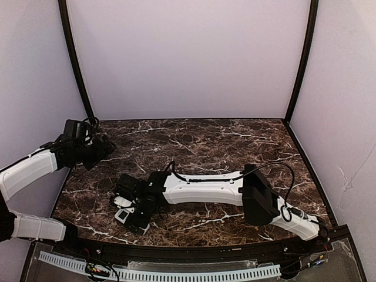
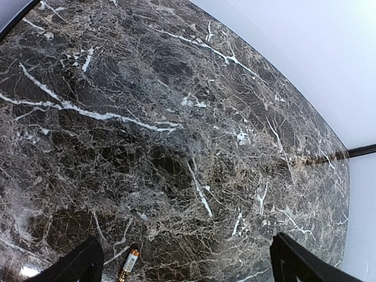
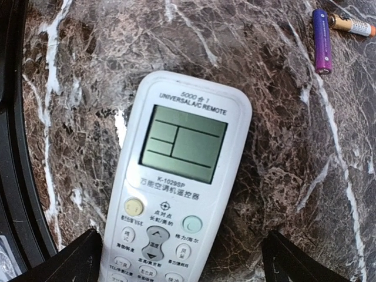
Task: Load the batteries into the remote control
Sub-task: Move the remote control to the center of the board.
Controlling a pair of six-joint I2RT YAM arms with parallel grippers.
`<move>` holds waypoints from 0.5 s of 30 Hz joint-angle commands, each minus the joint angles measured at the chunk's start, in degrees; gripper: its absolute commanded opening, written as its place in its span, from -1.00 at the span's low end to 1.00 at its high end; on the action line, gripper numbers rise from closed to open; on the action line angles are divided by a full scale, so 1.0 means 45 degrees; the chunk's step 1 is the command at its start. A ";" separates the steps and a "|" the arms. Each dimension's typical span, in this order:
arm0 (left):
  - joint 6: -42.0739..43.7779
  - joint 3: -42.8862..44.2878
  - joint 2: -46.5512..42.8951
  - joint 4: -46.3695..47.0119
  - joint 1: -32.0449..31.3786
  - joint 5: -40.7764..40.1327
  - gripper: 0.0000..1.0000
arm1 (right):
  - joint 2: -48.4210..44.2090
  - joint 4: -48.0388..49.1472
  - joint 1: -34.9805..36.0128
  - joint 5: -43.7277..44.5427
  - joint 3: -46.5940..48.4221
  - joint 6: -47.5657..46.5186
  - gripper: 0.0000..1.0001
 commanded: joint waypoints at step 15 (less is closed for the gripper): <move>0.0349 -0.0091 -0.0352 0.0184 0.0075 -0.0860 1.00 | -0.2013 0.1261 -0.0856 -0.0185 -0.3948 -0.0543 -0.02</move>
